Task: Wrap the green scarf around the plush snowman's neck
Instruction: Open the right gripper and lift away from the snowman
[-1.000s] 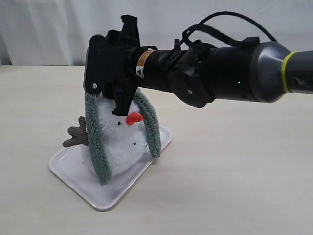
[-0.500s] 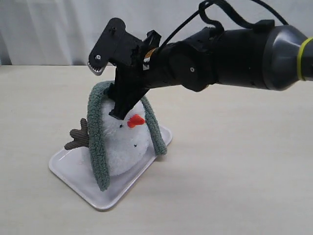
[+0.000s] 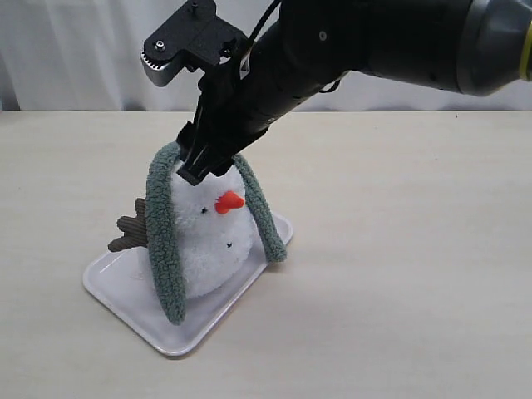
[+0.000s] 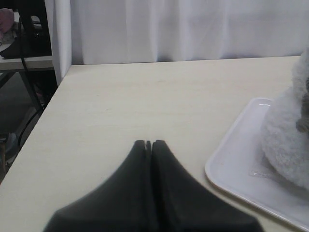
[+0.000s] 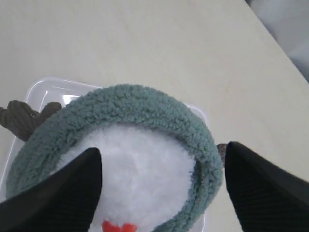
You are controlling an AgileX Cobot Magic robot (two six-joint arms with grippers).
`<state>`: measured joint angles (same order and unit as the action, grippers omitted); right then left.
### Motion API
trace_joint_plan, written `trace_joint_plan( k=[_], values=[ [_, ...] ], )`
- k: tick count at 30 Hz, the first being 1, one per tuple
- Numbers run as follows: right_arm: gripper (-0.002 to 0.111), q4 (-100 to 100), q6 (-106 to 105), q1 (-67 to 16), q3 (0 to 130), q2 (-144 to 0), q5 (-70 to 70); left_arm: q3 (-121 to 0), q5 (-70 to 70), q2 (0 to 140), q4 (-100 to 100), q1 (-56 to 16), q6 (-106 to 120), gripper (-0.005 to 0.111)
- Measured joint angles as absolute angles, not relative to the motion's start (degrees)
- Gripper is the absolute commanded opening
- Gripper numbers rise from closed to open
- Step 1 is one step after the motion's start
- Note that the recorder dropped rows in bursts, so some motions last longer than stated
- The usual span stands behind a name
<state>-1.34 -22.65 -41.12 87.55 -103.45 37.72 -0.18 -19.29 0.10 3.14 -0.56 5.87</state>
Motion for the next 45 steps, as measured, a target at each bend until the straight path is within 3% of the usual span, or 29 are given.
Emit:
trace_joint_plan(
  k=[5, 13, 27, 33, 42, 44, 45],
  values=[
    [0.063, -1.84, -15.87, -41.12, 87.55, -103.45, 38.94, -0.18, -19.29, 0.1, 3.14, -0.56, 5.87, 0.0],
    [0.004, -4.44, -12.83, -41.12, 87.55, -103.41, 39.56, -0.18, -19.29, 0.1, 3.14, -0.56, 5.87, 0.0],
    [0.004, -5.3, -13.88, -40.7, 87.24, -93.57, 50.34, -0.18, -19.29, 0.1, 3.14, -0.56, 5.87, 0.0],
    [0.004, -7.51, -14.48, -38.07, 80.12, -88.96, 52.77, -0.18, -19.29, 0.1, 3.14, -0.56, 5.87, 0.0],
    [0.004, -39.47, -28.42, -35.15, 69.26, -84.18, 31.83, -0.18, -19.29, 0.1, 3.14, -0.56, 5.87, 0.0],
    [0.008, -44.52, -30.53, -35.15, 69.57, -86.68, 30.98, -0.18, -19.29, 0.1, 3.14, -0.56, 5.87, 0.0],
    [0.019, -45.51, -30.56, -35.15, 70.13, -88.28, 31.35, -0.18, -19.29, 0.1, 3.14, -0.56, 5.87, 0.0]
  ],
)
